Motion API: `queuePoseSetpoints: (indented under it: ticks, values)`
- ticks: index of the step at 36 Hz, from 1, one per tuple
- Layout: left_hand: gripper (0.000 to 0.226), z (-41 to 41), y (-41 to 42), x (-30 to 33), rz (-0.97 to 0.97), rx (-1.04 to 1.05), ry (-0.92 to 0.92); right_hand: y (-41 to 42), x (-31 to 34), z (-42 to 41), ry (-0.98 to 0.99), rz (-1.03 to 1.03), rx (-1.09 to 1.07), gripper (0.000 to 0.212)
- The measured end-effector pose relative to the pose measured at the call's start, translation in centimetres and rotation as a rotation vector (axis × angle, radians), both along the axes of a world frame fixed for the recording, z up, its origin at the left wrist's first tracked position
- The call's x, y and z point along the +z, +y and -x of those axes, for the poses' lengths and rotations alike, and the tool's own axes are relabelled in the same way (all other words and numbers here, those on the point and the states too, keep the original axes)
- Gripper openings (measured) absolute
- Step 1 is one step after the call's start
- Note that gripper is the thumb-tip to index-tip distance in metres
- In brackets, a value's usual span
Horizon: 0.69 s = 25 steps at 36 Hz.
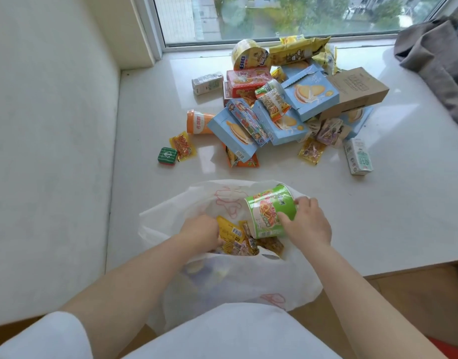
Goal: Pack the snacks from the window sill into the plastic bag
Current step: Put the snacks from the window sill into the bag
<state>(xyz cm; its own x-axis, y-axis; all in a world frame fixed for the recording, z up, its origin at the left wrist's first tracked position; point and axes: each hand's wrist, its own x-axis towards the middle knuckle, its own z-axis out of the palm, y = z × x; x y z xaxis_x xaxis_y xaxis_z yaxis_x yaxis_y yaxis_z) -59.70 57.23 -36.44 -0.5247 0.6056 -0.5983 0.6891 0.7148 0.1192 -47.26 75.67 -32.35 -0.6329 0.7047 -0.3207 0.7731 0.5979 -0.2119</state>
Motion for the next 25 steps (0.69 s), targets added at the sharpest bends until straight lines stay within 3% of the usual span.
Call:
queuePoseSetpoints:
  ticks: [3, 5, 11, 14, 17, 19, 21, 22, 25]
  values:
    - [0.021, -0.3, 0.1, -0.9, -0.096, 0.007, 0.015, 0.2, -1.4, 1.4, 0.141, 0.228, -0.068, 0.075]
    - [0.018, 0.0, 0.3, -0.8, -0.194, 0.08, 0.021, 0.3, -2.0, 2.0, 0.232, 0.393, -0.145, 0.075]
    - [0.021, 2.8, 0.5, -0.4, -0.462, 0.145, 0.296, -0.4, -1.4, 2.3, 0.42, 0.446, -0.007, 0.02]
    - [0.024, 4.1, 0.6, -0.5, -0.357, 0.201, 0.302, -1.4, -0.8, 2.4, 0.374, 0.529, 0.17, 0.013]
    - [0.028, 5.3, 0.6, -0.7, -0.127, 0.229, 0.221, -2.7, -0.3, 2.7, 0.157, 0.624, 0.355, 0.016]
    - [0.035, 5.8, 0.7, -0.8, 0.011, 0.204, 0.156, -3.2, -0.4, 3.1, 0.093, 0.755, 0.358, 0.018]
    - [0.04, 6.0, 0.8, -1.0, 0.079, 0.19, 0.115, -3.4, -0.6, 3.6, 0.178, 0.82, 0.232, 0.017]
    - [0.041, 6.0, 0.8, -1.0, 0.064, 0.203, 0.1, -3.1, -0.9, 3.9, 0.236, 0.749, 0.156, 0.018]
    - [0.041, 5.9, 0.7, -1.3, -0.095, 0.258, 0.073, -0.8, -2.6, 4.2, 0.269, 0.247, 0.003, 0.03]
